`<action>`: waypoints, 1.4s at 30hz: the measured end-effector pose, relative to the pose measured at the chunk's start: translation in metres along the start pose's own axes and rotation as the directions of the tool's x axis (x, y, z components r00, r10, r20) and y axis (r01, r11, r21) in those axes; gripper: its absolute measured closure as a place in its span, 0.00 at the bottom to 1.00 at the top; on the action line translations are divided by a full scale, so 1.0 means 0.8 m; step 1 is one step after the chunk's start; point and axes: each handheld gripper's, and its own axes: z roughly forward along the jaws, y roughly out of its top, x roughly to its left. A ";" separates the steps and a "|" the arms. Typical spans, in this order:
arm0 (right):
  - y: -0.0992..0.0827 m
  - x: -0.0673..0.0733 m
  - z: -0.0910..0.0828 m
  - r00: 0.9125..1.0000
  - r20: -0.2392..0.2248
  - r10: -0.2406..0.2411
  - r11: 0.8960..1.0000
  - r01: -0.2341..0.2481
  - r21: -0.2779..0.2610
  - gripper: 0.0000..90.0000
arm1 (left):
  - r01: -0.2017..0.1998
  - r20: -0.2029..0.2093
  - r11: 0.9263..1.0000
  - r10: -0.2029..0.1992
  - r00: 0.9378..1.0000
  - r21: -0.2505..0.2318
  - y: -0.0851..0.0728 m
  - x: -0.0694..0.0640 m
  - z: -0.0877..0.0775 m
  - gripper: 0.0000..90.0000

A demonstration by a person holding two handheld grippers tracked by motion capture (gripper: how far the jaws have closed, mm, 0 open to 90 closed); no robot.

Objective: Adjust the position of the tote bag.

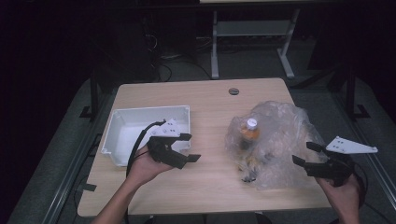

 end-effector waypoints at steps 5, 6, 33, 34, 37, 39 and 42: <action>-0.001 0.001 0.002 1.000 -0.006 -0.018 1.000 0.018 0.015 0.24 | -0.009 0.026 1.000 0.009 1.000 0.000 0.010 -0.002 0.015 0.25; -0.001 0.002 0.002 1.000 -0.009 -0.019 1.000 0.019 0.013 0.25 | -0.013 0.030 1.000 0.013 0.999 0.003 0.011 -0.002 0.017 0.26; -0.002 -0.004 -0.003 1.000 -0.009 -0.008 1.000 0.008 -0.002 0.26 | -0.087 0.076 0.995 0.083 0.994 0.053 0.059 -0.007 0.075 0.29; -0.002 -0.004 -0.002 1.000 -0.009 -0.009 1.000 0.009 -0.002 0.26 | -0.084 0.077 0.995 0.080 0.994 0.054 0.060 -0.008 0.077 0.29; -0.002 -0.005 0.000 1.000 -0.015 -0.008 1.000 0.008 0.001 0.26 | -0.088 0.079 0.994 0.083 0.993 0.062 0.062 -0.007 0.083 0.29; -0.003 -0.004 0.001 1.000 -0.017 -0.009 1.000 0.010 0.008 0.26 | -0.084 0.073 0.995 0.081 0.994 0.049 0.064 -0.004 0.086 0.29; -0.003 -0.004 0.001 1.000 -0.017 -0.010 1.000 0.010 0.009 0.26 | -0.078 0.082 0.996 0.075 0.994 0.036 0.068 -0.001 0.091 0.29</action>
